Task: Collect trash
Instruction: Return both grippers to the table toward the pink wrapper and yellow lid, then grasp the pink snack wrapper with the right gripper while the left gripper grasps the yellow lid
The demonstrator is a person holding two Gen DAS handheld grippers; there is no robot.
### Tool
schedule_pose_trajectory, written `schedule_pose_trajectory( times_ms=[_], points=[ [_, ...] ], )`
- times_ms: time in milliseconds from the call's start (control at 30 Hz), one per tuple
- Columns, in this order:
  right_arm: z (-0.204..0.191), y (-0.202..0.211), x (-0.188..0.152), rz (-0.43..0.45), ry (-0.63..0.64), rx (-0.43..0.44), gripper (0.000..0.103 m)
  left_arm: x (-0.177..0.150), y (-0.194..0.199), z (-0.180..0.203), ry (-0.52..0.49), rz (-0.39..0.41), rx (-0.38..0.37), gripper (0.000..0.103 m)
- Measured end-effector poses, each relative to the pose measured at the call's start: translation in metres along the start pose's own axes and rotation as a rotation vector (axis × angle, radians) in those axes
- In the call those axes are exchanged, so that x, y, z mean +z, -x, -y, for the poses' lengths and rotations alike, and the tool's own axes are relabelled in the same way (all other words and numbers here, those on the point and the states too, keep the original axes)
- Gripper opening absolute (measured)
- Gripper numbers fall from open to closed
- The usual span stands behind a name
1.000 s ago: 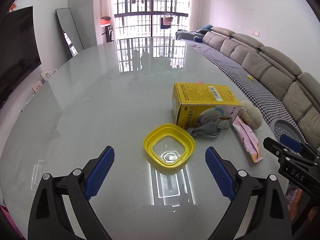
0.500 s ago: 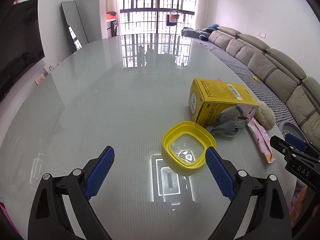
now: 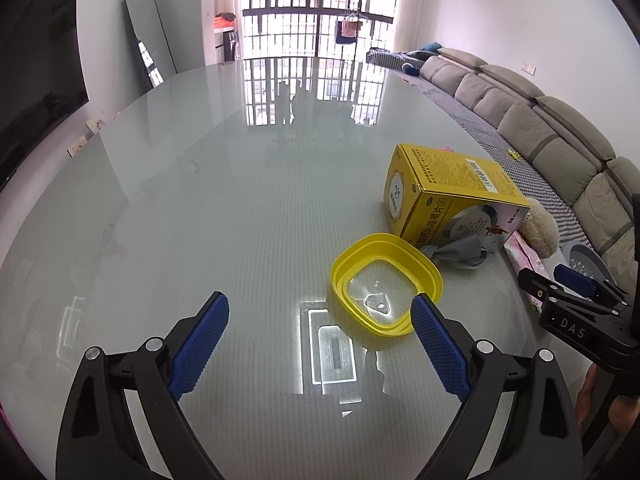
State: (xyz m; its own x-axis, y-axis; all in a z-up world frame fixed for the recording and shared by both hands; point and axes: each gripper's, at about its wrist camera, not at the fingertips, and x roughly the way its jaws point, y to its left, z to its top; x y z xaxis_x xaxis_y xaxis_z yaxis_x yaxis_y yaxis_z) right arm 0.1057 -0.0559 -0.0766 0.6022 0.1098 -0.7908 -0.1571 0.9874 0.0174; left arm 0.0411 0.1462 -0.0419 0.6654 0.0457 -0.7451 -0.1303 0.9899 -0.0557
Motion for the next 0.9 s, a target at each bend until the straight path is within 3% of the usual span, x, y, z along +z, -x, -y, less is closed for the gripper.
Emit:
schedule_pose_trajectory(
  times_ms=[133, 367, 900],
  points=[
    [-0.002, -0.007, 0.002, -0.013, 0.001, -0.008, 0.061, -0.001, -0.002, 0.001, 0.005, -0.01, -0.006, 0.091],
    [-0.005, -0.013, 0.005, -0.022, 0.012, 0.003, 0.036, -0.001, -0.005, -0.001, 0.009, -0.017, -0.015, 0.091],
    [-0.006, 0.031, -0.02, -0.012, 0.002, 0.09, 0.033, -0.004, -0.008, 0.013, -0.005, -0.039, -0.048, 0.093]
  ],
)
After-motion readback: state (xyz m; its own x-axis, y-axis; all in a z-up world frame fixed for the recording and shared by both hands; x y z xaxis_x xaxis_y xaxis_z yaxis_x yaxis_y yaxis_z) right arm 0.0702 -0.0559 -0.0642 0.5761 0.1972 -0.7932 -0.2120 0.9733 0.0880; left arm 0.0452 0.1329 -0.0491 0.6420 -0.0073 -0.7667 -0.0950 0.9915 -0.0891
